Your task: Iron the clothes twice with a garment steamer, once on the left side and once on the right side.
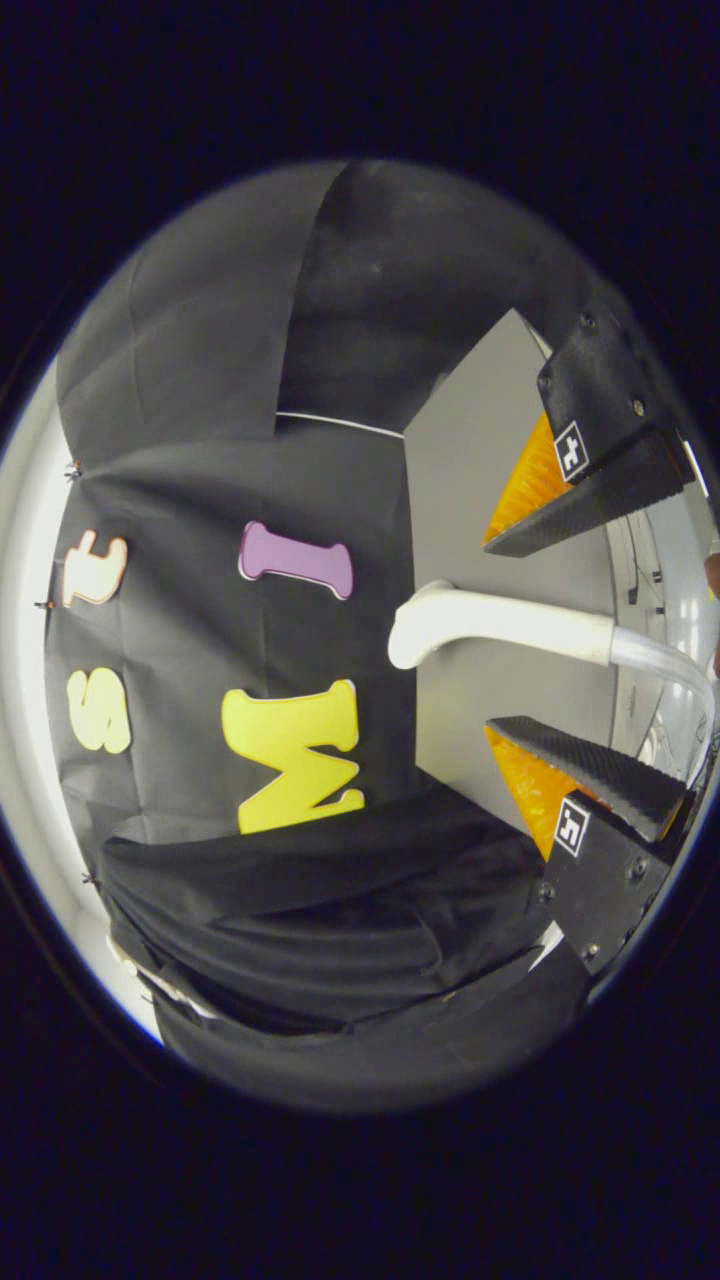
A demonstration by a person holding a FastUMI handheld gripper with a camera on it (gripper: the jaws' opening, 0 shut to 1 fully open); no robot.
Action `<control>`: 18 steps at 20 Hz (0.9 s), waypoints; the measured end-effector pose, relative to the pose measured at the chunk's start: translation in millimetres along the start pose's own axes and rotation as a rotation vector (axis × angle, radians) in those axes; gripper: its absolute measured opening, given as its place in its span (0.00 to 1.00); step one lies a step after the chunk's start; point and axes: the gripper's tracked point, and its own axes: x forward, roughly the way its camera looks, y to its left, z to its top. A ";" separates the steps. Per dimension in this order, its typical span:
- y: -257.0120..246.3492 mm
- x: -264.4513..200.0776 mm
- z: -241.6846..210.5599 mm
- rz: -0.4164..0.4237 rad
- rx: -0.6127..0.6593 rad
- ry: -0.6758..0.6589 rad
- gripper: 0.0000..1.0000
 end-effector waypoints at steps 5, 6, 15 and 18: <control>-9.0 51.1 -15.7 0.010 0.022 0.156 1.00; -9.5 59.2 -18.6 0.009 0.020 0.176 1.00; -7.9 92.4 -33.5 -0.003 0.012 0.318 0.99; -13.5 103.2 -39.2 -0.030 0.018 0.359 0.96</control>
